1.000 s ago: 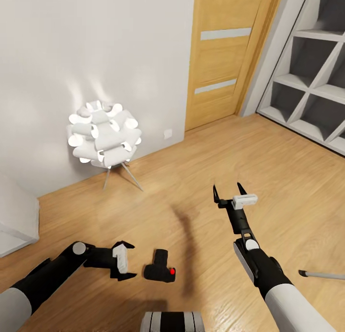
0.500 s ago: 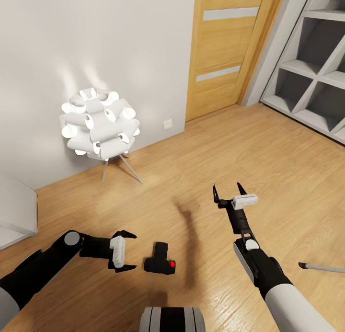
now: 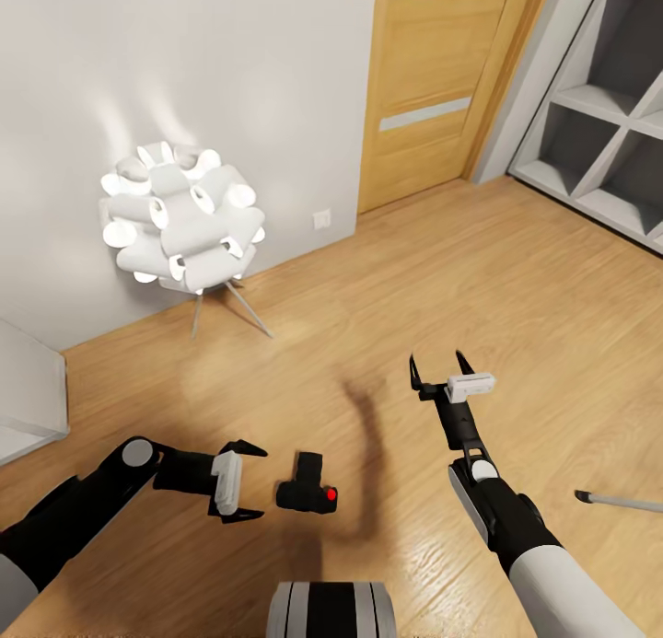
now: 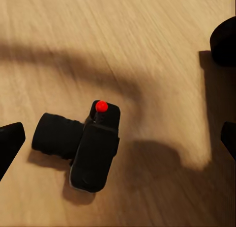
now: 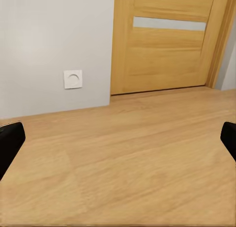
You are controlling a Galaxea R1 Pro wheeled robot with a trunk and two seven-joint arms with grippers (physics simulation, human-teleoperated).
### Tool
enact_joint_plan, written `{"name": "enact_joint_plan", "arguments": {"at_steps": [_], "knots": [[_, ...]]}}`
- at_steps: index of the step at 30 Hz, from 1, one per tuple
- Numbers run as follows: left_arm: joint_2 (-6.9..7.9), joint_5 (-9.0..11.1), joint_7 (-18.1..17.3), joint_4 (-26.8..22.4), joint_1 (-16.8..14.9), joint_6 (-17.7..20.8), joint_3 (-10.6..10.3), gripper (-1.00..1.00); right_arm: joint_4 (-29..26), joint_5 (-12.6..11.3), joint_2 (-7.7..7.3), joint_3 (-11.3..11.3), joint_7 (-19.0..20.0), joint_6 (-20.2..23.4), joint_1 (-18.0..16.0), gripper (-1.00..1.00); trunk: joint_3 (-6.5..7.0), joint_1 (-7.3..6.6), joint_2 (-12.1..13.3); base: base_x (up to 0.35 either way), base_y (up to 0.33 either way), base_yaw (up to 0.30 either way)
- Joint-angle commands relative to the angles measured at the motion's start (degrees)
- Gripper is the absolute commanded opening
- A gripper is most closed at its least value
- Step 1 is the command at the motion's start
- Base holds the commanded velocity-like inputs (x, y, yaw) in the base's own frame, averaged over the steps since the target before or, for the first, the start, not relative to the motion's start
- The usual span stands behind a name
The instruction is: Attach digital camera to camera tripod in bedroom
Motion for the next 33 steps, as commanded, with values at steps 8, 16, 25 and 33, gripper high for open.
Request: {"name": "enact_joint_plan", "arguments": {"at_steps": [8,16,25,33], "knots": [[-0.07,-0.01,-0.21,0.5,-0.04,0.06,-0.08,1.0,0.02,-0.09,-0.04,0.18,-0.28,-0.44,-0.04,1.0,-1.82,0.19,-0.13,0.0,0.0,0.0],[-0.35,-0.02,-0.09,1.37,-0.03,0.01,-0.08,1.0,-0.04,-0.11,-0.06,0.23,-0.3,-1.46,-0.04,1.0,-3.59,0.4,-0.23,0.0,0.0,0.0],[-1.12,-0.03,0.07,1.61,-0.03,0.04,-0.08,1.0,-0.57,0.12,-0.06,0.16,-0.47,-5.02,-0.04,1.0,-5.58,0.63,-0.35,0.0,0.0,0.0],[-1.68,-0.03,0.13,1.83,-0.03,0.08,-0.08,1.0,-3.11,0.14,-0.07,0.19,-0.52,-5.79,-0.04,1.0,-7.35,0.84,-0.46,0.0,0.0,0.0]]}}
